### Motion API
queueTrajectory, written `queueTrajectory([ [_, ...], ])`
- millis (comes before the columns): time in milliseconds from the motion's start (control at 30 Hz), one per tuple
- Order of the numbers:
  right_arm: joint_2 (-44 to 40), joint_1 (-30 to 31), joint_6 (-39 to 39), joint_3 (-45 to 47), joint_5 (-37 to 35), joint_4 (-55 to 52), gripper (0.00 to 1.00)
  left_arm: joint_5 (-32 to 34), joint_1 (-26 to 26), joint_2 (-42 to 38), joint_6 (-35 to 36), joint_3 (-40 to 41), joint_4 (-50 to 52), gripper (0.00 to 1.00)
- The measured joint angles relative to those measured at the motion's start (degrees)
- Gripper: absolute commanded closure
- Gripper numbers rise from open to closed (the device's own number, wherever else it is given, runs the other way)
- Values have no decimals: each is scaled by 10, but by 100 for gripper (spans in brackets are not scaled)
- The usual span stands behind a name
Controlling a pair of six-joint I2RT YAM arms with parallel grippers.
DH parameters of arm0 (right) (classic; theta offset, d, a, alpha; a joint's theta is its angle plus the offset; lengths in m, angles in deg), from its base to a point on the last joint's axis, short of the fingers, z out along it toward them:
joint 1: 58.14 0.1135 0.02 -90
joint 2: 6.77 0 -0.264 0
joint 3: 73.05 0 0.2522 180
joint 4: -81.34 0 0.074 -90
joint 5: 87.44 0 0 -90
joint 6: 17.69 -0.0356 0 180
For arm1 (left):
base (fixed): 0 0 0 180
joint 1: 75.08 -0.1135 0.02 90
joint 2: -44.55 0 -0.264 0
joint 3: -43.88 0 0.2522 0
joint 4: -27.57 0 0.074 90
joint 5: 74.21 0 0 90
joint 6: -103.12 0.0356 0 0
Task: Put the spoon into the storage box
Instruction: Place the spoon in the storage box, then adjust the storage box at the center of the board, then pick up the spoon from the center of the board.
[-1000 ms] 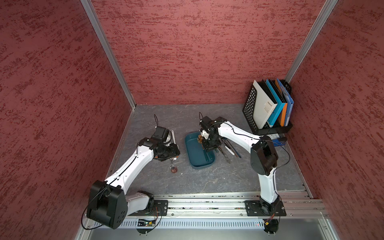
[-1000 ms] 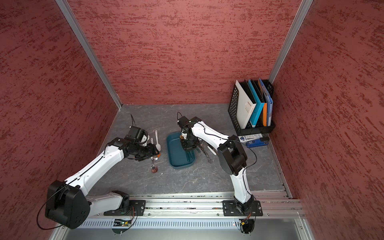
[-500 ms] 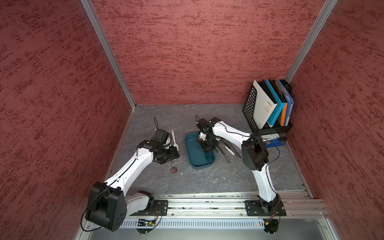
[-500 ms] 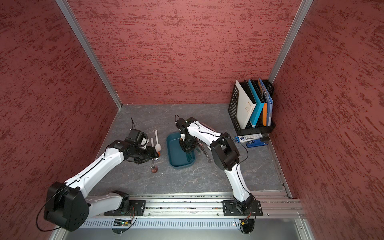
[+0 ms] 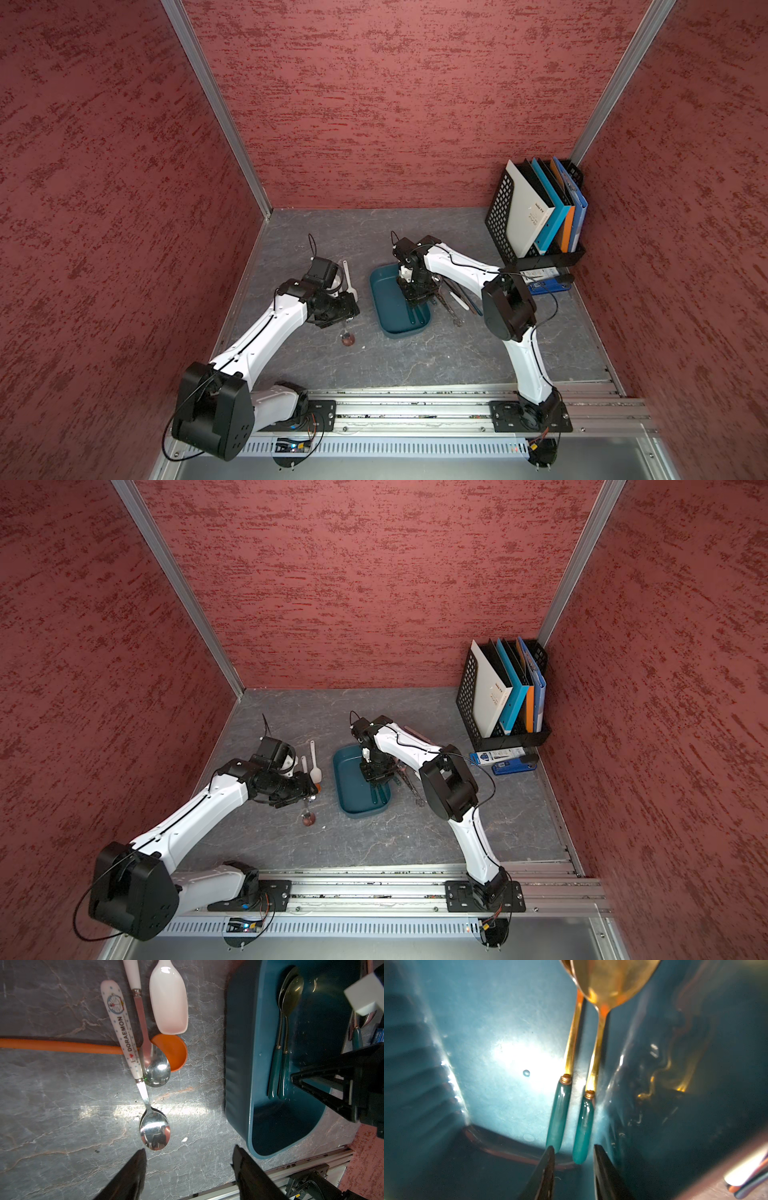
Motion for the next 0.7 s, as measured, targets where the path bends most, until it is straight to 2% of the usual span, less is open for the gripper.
queueTrajectory([
  [200, -108, -23, 16, 62, -30, 13, 64, 7, 4, 44, 20, -56, 12, 30],
  [367, -194, -87, 43, 109, -53, 25, 63, 17, 11, 101, 40, -105, 18, 30],
  [700, -183, -207, 119, 173, -71, 84, 54, 27, 62, 178, 48, -169, 32, 28],
])
